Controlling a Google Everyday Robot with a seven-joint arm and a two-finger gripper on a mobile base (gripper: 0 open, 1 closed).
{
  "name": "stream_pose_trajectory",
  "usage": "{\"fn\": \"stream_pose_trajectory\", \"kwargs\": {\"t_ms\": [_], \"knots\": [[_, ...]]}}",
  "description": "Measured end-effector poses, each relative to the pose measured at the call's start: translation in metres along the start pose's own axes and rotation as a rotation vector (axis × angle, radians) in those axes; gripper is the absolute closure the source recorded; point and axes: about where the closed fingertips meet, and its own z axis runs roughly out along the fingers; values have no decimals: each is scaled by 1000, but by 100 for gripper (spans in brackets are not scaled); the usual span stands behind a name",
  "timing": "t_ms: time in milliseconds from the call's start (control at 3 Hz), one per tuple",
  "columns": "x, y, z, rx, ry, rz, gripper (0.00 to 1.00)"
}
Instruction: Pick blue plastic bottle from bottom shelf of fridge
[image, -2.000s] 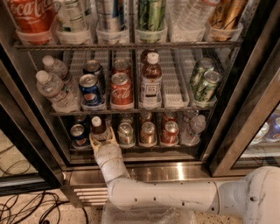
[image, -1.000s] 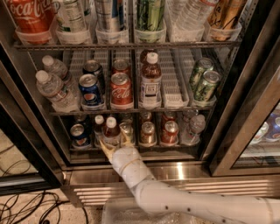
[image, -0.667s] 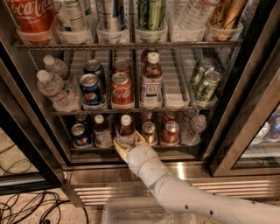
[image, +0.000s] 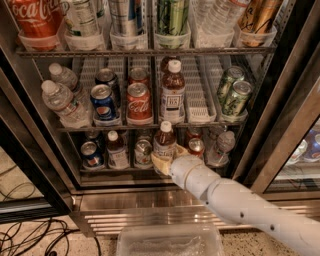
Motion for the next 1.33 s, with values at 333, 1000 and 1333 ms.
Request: {"fn": "stream_pose_trajectory", "kwargs": {"t_ms": [333, 1000, 1333], "knots": [[3, -11, 2, -78, 60, 13, 100], [10, 5, 2, -315, 153, 59, 100], [14, 24, -4, -460, 184, 61, 100]]}}
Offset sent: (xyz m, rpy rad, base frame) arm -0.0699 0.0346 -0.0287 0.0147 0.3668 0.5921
